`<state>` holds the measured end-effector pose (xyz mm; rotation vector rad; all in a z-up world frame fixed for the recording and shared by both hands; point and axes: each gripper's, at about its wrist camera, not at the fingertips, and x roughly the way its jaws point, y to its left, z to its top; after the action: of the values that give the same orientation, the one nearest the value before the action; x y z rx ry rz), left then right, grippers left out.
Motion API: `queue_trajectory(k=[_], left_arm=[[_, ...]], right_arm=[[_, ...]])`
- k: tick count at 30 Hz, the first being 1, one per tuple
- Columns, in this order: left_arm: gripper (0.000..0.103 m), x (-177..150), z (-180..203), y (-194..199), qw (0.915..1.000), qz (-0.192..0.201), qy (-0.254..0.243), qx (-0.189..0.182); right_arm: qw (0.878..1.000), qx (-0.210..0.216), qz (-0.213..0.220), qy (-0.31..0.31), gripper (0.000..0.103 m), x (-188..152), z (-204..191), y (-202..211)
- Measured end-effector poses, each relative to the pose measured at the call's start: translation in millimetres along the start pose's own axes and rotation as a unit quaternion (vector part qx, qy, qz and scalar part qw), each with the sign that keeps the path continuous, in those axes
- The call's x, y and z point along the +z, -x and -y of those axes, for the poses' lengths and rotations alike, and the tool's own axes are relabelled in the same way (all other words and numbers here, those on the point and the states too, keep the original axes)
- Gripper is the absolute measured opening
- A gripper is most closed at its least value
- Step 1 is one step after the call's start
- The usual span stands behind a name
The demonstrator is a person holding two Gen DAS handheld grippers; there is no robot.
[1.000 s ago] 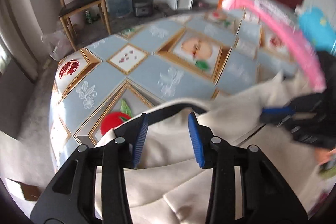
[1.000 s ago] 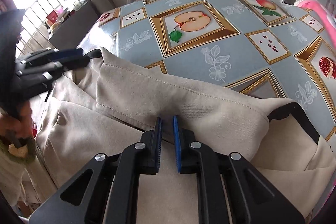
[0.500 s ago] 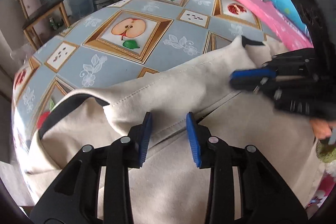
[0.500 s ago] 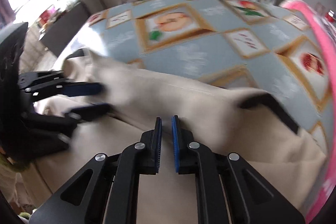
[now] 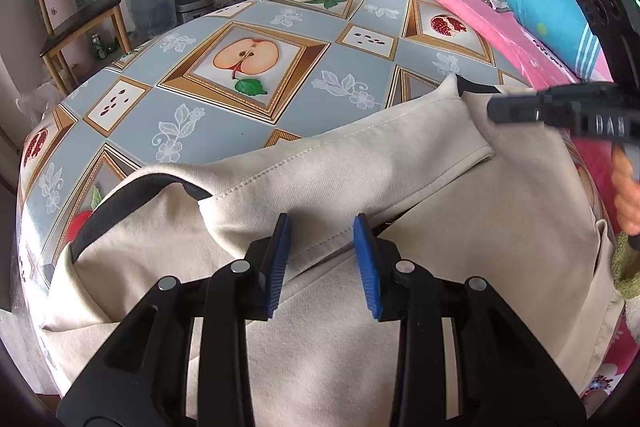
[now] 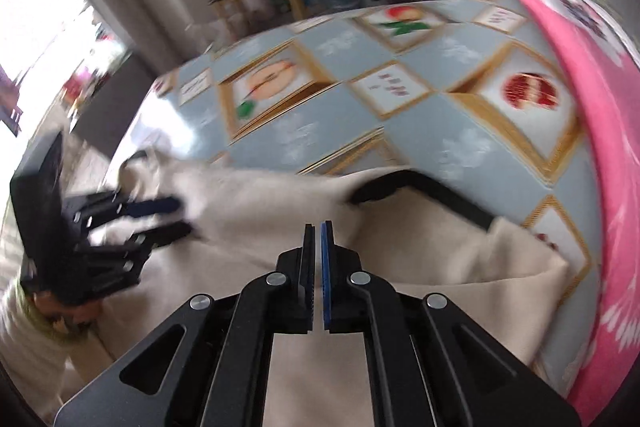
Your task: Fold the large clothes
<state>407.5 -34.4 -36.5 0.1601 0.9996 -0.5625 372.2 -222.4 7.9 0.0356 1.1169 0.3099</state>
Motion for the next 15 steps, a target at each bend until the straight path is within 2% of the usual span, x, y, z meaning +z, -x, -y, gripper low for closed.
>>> queue_trajectory(k=[3,4,7,9,12,15], left_arm=[[0.032,0,-1,0,1.0,0.002,0.001,-0.003],[0.032,0,0,0,1.0,0.001,0.0,-0.003],[0.032,-1,-2,2,0.9999,0.008,0.006,-0.01],[0.032,-1,-4,3,0.9997,0.013,0.012,-0.017],[0.032,-2,-7,3,0.9993,0.019,0.019,-0.025],[0.032,-2,-7,3,0.9991,0.022,0.023,-0.029]], right_arm=[[0.999,-0.026,-0.028,0.03,0.002,-9,-7,-20],[0.998,-0.033,-0.015,0.042,0.002,-10,-9,-22],[0.996,-0.067,-0.032,0.058,0.002,-4,-22,-22],[0.995,-0.073,-0.029,0.06,0.002,0,-27,-17],[0.998,-0.017,0.009,0.054,0.002,14,-46,-4],[0.997,0.015,0.023,0.07,0.002,19,-67,-17]])
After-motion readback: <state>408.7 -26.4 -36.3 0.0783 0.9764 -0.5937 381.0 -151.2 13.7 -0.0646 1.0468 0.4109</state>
